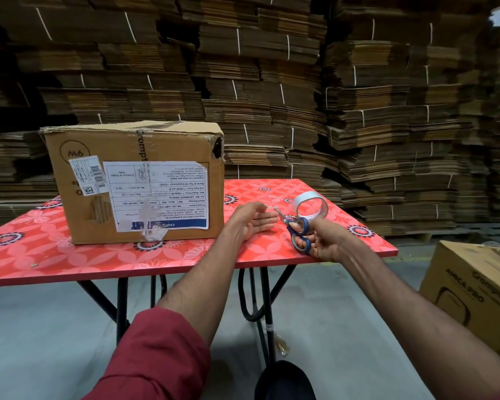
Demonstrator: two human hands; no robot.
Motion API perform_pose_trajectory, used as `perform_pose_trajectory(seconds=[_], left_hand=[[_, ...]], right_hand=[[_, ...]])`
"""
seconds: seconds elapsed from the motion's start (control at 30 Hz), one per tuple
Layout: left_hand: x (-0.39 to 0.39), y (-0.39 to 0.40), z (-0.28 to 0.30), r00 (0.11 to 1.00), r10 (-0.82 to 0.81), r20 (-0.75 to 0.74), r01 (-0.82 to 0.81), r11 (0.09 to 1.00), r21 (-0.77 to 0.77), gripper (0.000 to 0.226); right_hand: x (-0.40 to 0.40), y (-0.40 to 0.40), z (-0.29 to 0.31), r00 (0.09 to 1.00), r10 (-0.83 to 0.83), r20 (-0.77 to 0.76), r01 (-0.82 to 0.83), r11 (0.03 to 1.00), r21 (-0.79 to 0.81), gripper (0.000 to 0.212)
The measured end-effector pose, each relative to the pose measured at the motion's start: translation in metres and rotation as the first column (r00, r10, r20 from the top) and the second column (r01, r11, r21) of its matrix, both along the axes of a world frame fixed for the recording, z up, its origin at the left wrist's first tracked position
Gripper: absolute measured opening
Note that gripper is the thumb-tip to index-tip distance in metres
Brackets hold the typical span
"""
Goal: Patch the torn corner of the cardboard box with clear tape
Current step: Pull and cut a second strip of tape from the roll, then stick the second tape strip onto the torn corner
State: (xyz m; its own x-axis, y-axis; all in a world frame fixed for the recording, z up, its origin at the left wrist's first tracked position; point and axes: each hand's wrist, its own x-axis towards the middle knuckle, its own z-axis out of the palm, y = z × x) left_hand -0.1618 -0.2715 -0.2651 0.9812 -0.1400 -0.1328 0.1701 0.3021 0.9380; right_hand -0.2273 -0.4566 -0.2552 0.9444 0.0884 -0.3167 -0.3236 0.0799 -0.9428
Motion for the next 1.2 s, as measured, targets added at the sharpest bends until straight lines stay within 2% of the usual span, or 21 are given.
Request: perform_pose_trajectory(seconds=[0.1, 0.2, 0.23, 0.27, 0.3, 0.33, 0.37, 0.47, 0.6, 0.63, 0.7, 0.73, 0.8, 0.83, 0.87, 0.9, 0.93, 0.97, 1.07, 1.2], left_hand=[[-0.001, 0.001, -0.003, 0.999, 0.016, 0.029, -0.015, 0.999, -0.033, 0.013], [-0.002, 0.003, -0.005, 0.997, 0.035, 0.063, -0.031, 0.997, -0.067, 0.009], [-0.003, 0.003, -0.006, 0.997, 0.035, 0.075, -0.031, 0.997, -0.064, 0.009], [-0.003, 0.003, -0.006, 0.996, 0.032, 0.084, -0.027, 0.998, -0.060, 0.009], [-0.004, 0.003, -0.006, 0.995, 0.027, 0.094, -0.022, 0.998, -0.053, 0.008], [-0.004, 0.002, -0.006, 0.994, 0.024, 0.103, -0.019, 0.999, -0.046, 0.009], [-0.004, 0.002, -0.007, 0.994, 0.024, 0.110, -0.020, 0.999, -0.035, 0.011], [-0.006, 0.001, -0.007, 0.991, 0.018, 0.130, -0.018, 1.000, -0.001, 0.014], [-0.010, 0.003, -0.006, 0.983, -0.013, 0.182, 0.003, 0.998, 0.059, 0.008], [-0.011, 0.004, -0.005, 0.981, -0.019, 0.195, 0.004, 0.997, 0.076, 0.008], [-0.014, 0.008, -0.003, 0.975, -0.029, 0.221, 0.008, 0.995, 0.099, 0.009], [-0.015, 0.011, -0.002, 0.972, -0.034, 0.231, 0.011, 0.995, 0.103, 0.007], [-0.018, 0.016, 0.001, 0.968, -0.039, 0.250, 0.012, 0.994, 0.107, 0.006], [-0.019, 0.018, 0.002, 0.964, -0.044, 0.262, 0.015, 0.994, 0.112, 0.007], [-0.020, 0.020, 0.004, 0.960, -0.052, 0.275, 0.020, 0.993, 0.120, 0.008], [-0.021, 0.022, 0.006, 0.956, -0.061, 0.288, 0.025, 0.992, 0.126, 0.009], [-0.023, 0.023, 0.008, 0.951, -0.071, 0.300, 0.032, 0.991, 0.131, 0.009], [-0.025, 0.025, 0.011, 0.947, -0.080, 0.312, 0.039, 0.990, 0.135, 0.008], [-0.031, 0.030, 0.017, 0.932, -0.115, 0.345, 0.067, 0.987, 0.147, 0.006], [-0.037, 0.039, 0.020, 0.923, -0.146, 0.357, 0.084, 0.979, 0.184, 0.007]], right_hand=[[0.000, 0.004, 0.004, 1.000, 0.009, 0.029, -0.005, 0.991, -0.130, 0.005], [0.002, 0.011, 0.013, 0.995, 0.023, 0.098, 0.022, 0.903, -0.429, 0.012], [0.002, 0.014, 0.018, 0.992, 0.037, 0.123, 0.038, 0.832, -0.553, 0.010], [0.003, 0.016, 0.023, 0.986, 0.064, 0.156, 0.065, 0.708, -0.703, 0.013], [0.004, 0.019, 0.027, 0.978, 0.113, 0.177, 0.090, 0.536, -0.839, 0.018], [0.002, 0.024, 0.030, 0.968, 0.166, 0.186, 0.112, 0.378, -0.919, 0.024], [-0.001, 0.029, 0.032, 0.958, 0.206, 0.198, 0.138, 0.272, -0.952, 0.030], [-0.002, 0.040, 0.035, 0.952, 0.255, 0.170, 0.139, 0.135, -0.981, 0.035], [-0.001, 0.048, 0.042, 0.951, 0.308, 0.010, 0.030, -0.062, -0.998, 0.024], [0.000, 0.048, 0.041, 0.947, 0.321, -0.011, 0.015, -0.079, -0.997, 0.020], [0.000, 0.045, 0.039, 0.945, 0.327, 0.014, 0.026, -0.033, -0.999, 0.018], [0.002, 0.043, 0.039, 0.946, 0.314, 0.084, 0.074, 0.046, -0.996, 0.019], [0.009, 0.037, 0.040, 0.933, 0.211, 0.293, 0.235, 0.260, -0.937, 0.014], [0.014, 0.035, 0.041, 0.914, 0.123, 0.388, 0.315, 0.388, -0.866, 0.016], [0.019, 0.034, 0.041, 0.895, 0.020, 0.445, 0.360, 0.555, -0.749, 0.021], [0.024, 0.034, 0.041, 0.888, -0.070, 0.454, 0.357, 0.726, -0.587, 0.026], [0.027, 0.036, 0.041, 0.894, -0.120, 0.431, 0.321, 0.844, -0.430, 0.029], [0.029, 0.037, 0.041, 0.908, -0.129, 0.399, 0.267, 0.911, -0.314, 0.033], [0.027, 0.041, 0.043, 0.957, -0.052, 0.286, 0.113, 0.973, -0.202, 0.048], [0.031, 0.045, 0.044, 0.963, 0.005, 0.269, 0.020, 0.996, -0.092, 0.024]])
